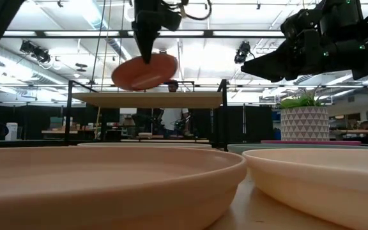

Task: Place and stack plates onto a shelf
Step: Put the orange plate on the shelf, then stack the dark blue plate on the top of the orange plate

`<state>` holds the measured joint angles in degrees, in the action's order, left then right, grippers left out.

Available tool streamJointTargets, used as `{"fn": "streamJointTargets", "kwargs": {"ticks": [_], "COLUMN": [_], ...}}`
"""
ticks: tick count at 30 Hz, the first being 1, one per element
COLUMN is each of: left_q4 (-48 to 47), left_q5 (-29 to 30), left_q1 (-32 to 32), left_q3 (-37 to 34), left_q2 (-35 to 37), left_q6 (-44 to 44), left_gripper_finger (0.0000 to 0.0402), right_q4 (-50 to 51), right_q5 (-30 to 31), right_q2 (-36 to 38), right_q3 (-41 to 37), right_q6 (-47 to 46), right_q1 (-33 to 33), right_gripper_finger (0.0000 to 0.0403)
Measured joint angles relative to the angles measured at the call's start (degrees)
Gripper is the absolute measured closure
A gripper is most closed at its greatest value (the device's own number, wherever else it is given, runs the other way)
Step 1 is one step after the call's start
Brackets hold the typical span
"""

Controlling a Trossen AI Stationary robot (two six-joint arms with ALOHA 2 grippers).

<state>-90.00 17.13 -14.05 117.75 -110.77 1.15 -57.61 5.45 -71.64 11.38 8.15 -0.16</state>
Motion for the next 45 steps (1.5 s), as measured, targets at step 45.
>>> {"fn": "streamJointTargets", "kwargs": {"ticks": [45], "left_q4": [0.0], "left_q5": [6.4], "left_q1": [1.1], "left_q3": [-16.5], "left_q2": [7.7], "left_q6": [3.1], "left_gripper_finger": [0.0271], "right_q4": [1.8], "right_q5": [0.0], "right_q2": [0.0], "right_q3": [0.0], "right_q6": [-1.7], "right_q1": [0.0], "right_gripper_finger": [0.0233]}}
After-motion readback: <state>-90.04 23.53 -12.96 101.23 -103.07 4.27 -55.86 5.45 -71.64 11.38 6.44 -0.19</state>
